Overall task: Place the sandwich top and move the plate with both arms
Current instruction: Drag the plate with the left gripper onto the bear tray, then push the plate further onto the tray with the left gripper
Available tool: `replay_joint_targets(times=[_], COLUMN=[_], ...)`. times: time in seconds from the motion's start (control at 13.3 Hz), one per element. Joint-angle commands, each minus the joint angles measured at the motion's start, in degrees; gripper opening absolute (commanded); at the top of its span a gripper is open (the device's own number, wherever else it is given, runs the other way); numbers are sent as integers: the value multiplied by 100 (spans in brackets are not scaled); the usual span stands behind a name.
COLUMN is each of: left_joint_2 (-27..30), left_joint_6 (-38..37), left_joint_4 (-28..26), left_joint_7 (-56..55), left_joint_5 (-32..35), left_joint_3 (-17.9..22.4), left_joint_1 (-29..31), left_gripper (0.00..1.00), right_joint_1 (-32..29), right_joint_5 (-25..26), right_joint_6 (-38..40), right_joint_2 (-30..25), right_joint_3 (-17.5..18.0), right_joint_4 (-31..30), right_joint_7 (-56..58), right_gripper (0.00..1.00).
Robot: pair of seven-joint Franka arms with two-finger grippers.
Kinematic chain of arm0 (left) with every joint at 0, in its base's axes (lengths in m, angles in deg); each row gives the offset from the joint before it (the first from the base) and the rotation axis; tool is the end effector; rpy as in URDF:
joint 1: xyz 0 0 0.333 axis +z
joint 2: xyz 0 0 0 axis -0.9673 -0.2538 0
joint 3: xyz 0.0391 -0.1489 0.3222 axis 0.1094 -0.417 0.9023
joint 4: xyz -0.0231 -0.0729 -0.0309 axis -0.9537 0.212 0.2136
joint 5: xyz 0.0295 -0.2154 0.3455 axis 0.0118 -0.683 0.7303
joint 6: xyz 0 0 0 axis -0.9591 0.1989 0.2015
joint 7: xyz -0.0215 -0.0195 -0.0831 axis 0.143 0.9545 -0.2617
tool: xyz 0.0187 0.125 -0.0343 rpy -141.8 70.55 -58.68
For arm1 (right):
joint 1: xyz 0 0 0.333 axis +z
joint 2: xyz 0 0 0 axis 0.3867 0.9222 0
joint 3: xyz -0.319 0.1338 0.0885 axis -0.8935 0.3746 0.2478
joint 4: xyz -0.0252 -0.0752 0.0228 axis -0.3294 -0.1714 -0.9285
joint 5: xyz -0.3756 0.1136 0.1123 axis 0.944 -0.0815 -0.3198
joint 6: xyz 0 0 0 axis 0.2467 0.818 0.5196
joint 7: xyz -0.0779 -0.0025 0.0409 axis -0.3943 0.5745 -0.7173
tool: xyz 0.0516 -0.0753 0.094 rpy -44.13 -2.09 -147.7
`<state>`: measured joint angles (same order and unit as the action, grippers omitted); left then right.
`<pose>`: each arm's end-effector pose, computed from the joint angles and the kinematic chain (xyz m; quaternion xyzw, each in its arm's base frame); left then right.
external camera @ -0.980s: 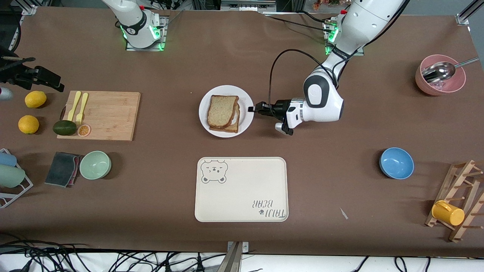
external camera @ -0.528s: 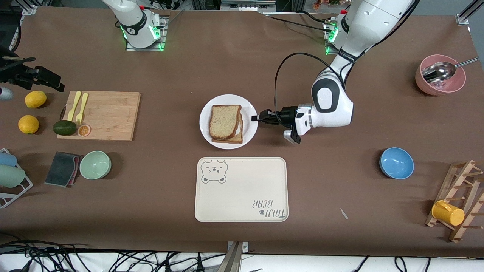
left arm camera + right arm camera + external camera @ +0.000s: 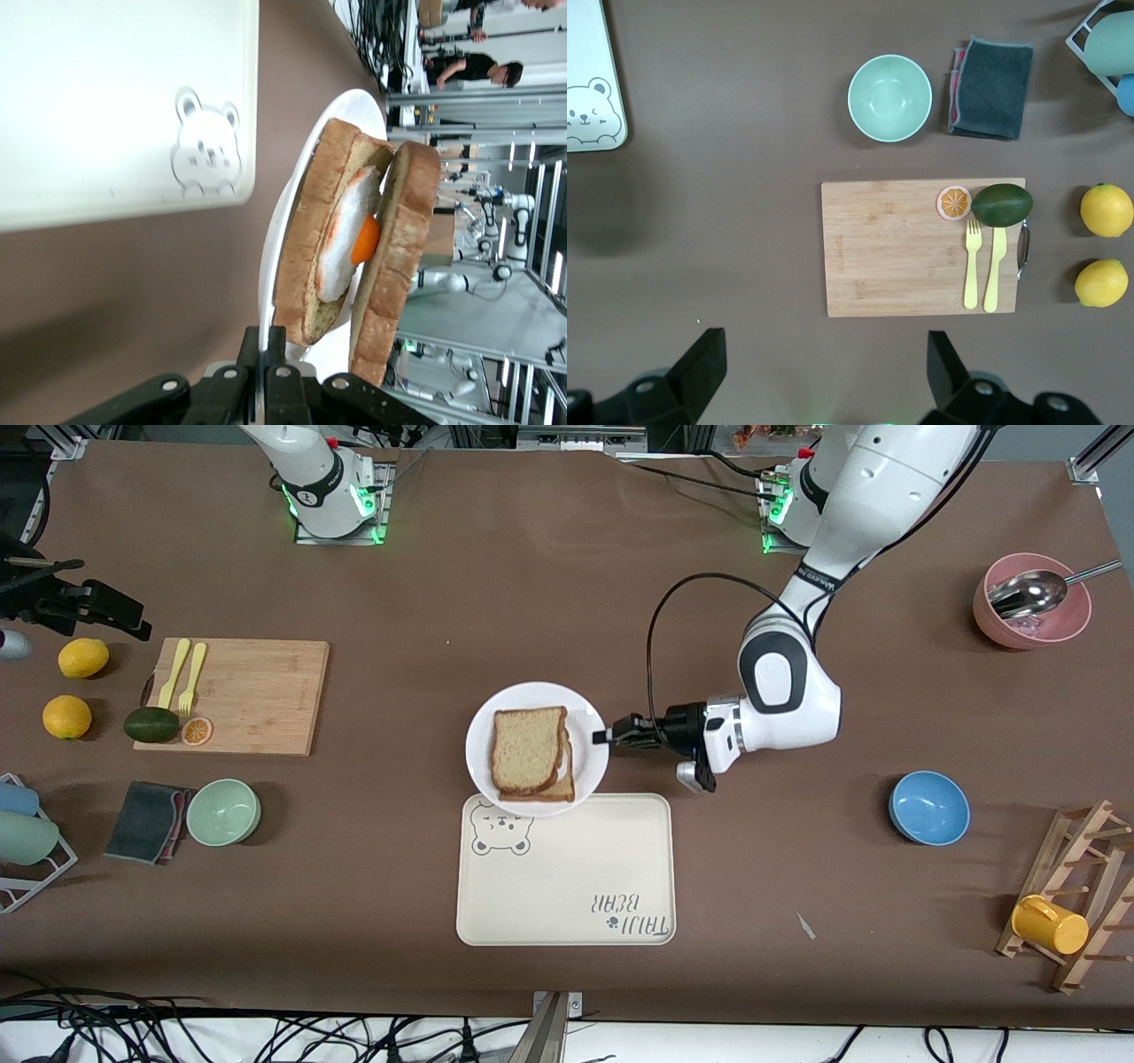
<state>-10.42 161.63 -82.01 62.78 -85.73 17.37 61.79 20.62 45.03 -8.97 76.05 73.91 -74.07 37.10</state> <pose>0.6274 -0.3374 0.2384 0.8375 0.0250 -0.0063 0.5459 0.5659 -0.0156 0.6206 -0.9990 0.0289 0.0351 0.0020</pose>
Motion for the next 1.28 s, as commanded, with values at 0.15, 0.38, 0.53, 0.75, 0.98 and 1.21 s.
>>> replay_joint_targets(times=[0.15,0.38,0.53,0.75,0.98,1.21], left_joint_2=[-1042,-1378,-1431,-1738,-1879,-2098], left_joint_6=[125,204,204,406,415,433], left_joint_4=[1414,1882,1900,2224,2392,2620], left_joint_7=[-351,-676,-712,-721,-738,-1000], left_joint_5=[90,230,249,240,240,240], left_joint_3=[37,265,345,494,529,600], left_joint_1=[-90,-256,-266,-397,-433,-459], left_gripper=[0,0,0,0,0,0], right_joint_1=[-16,-16,-16,-16,-16,-16], right_joint_5=[6,6,6,6,-3,-29], right_joint_6=[24,33,32,33,33,33], right_joint_2=[-75,-75,-75,-75,-75,-75], right_joint_3=[30,30,30,30,30,30], right_joint_4=[-70,-70,-70,-70,-70,-70], right_joint_7=[1,1,1,1,1,1], right_gripper=[100,100,100,100,100,100])
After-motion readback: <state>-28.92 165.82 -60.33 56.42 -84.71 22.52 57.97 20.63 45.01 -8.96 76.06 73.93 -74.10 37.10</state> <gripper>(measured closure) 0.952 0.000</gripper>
